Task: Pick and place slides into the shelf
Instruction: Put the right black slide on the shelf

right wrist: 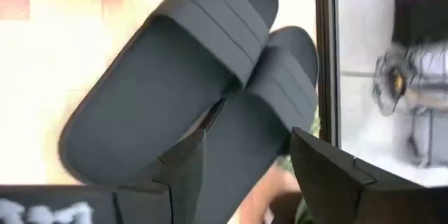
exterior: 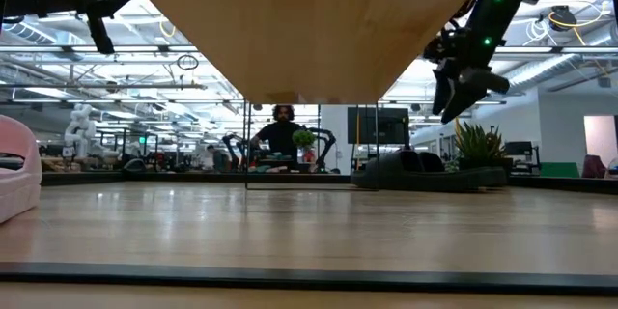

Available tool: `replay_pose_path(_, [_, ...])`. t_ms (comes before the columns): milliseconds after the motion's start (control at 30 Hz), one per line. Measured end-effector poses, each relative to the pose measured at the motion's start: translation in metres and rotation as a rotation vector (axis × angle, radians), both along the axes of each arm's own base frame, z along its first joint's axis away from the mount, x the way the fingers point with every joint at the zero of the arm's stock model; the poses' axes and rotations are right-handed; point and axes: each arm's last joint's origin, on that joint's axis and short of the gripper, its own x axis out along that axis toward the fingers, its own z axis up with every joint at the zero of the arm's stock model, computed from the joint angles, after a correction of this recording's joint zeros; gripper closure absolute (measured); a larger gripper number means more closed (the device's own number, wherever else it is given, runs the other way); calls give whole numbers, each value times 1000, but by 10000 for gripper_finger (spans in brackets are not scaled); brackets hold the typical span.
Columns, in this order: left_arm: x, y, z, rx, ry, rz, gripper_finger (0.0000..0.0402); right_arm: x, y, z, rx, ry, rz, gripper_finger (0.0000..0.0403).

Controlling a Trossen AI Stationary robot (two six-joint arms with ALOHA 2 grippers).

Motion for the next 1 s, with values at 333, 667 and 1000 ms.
replay_pose_path(333, [0, 0, 0, -3, 3, -2, 369, -7, -12, -14, -44, 34, 49, 206])
replay_pose_path(667, [0, 0, -1, -5, 4, -3, 369, -14, -26, -30, -121, 33, 72, 206])
replay_pose_path(1000, [0, 1, -1, -22, 18, 46, 369, -18, -27, -53, -146, -4, 73, 206])
